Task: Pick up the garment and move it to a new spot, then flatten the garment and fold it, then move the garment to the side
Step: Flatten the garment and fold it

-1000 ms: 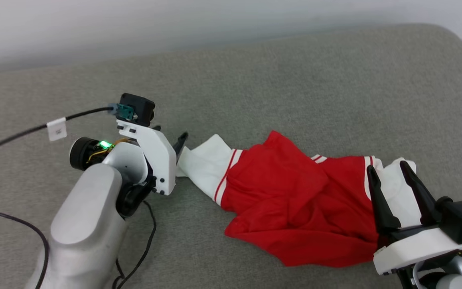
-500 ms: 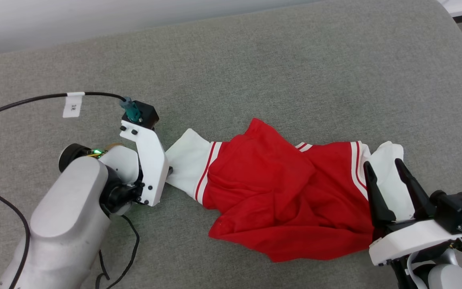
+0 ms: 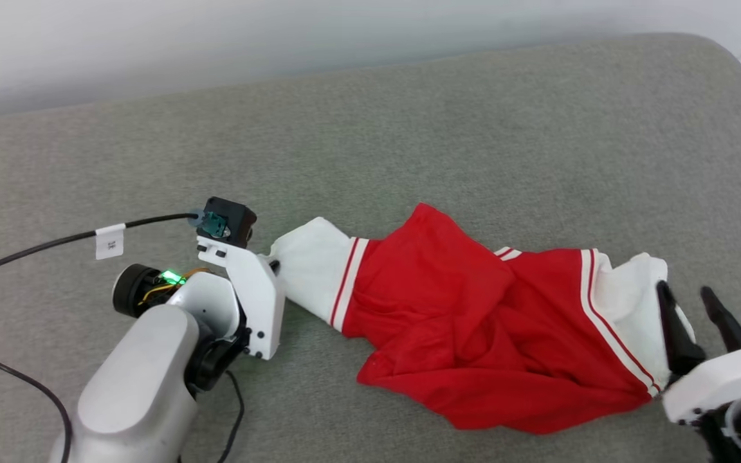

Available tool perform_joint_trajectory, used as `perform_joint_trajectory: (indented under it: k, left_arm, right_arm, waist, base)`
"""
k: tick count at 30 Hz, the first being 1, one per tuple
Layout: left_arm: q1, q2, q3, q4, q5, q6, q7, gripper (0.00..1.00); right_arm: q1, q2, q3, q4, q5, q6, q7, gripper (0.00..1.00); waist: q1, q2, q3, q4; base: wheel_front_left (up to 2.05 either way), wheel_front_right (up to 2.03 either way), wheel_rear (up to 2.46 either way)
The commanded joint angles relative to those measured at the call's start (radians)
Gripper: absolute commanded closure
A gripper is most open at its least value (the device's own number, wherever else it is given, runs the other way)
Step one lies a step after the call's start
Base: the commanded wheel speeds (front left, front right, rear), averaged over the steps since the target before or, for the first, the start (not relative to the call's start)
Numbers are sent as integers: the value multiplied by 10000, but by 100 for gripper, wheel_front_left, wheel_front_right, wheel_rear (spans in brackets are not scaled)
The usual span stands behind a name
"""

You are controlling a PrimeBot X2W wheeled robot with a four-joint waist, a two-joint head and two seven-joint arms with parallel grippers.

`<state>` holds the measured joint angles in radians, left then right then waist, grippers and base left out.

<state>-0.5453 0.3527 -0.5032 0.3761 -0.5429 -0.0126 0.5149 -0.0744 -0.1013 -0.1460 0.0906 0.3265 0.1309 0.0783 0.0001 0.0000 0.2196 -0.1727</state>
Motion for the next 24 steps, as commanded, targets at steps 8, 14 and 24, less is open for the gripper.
perform_joint_trajectory:
  k: [8, 14, 24]
  left_arm:
    - [76, -154, -73, -1643, 355, 358, -639, 100]
    - [-213, -189, -171, -2444, 549, 470, -675, 100]
    - [-285, -156, -225, -2711, 578, 506, -778, 100]
  right_arm:
    - [-1235, -1595, -871, 1943, 1285, -3, 3059, 0]
    - [-2395, -2285, -439, 2814, 1969, -3, 4776, 0]
    - [-2725, -1955, 564, 4194, 2694, 12, 6647, 85]
  waist:
    - [-1, 0, 195, 840]
    - [-1, 0, 918, 1204]
    - [-1, 0, 1376, 1374]
  base:
    - [0, 0, 0]
    - [0, 0, 0]
    - [0, 0, 0]
